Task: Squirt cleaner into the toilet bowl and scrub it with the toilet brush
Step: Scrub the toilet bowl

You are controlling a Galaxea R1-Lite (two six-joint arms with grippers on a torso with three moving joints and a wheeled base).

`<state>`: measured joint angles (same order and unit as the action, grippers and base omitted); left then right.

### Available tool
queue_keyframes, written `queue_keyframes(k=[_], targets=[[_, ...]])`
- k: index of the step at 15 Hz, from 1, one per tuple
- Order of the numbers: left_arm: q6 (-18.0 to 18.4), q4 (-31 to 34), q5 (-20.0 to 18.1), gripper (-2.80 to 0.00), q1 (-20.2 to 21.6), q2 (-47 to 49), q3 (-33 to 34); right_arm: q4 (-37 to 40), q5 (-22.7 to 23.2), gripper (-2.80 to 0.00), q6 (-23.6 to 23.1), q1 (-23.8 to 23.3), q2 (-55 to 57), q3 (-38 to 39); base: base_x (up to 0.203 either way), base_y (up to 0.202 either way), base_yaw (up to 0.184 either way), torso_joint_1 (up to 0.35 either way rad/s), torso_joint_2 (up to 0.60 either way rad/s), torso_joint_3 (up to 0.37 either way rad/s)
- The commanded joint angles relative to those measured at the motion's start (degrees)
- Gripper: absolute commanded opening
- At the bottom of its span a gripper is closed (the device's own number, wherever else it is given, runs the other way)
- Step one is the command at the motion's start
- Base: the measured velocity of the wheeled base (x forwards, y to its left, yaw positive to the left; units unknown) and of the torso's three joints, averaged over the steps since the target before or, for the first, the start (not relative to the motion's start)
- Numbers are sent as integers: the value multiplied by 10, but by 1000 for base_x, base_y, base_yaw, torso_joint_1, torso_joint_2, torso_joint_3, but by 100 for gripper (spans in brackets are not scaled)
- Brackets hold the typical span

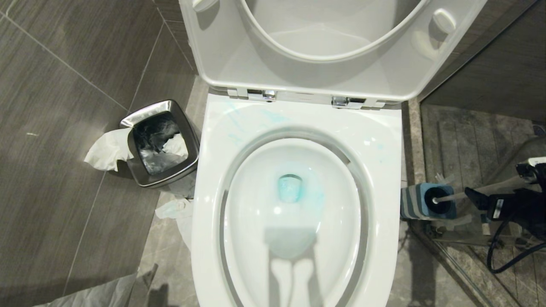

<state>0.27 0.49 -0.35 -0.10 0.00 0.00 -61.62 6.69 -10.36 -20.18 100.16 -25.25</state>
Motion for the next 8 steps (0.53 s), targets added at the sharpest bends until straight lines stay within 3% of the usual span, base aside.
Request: queue_keyframes(k=[1,4,5,8], targets=[[0,0,0,-280,0,0,1,-6,1,0,0,0,13,-11,0,0,0,0,0,0],[0,0,0,-280,0,0,1,-21,2,0,7,1,17,-14,0,0,0,0,0,0],[0,0,0,-280,0,0,1,-24,3,-280,7,1,16,-14,0,0,0,0,0,0],[0,0,0,-280,0,0,1,-26,5,-280,8,1,10,-8,0,0,0,0,0,0]])
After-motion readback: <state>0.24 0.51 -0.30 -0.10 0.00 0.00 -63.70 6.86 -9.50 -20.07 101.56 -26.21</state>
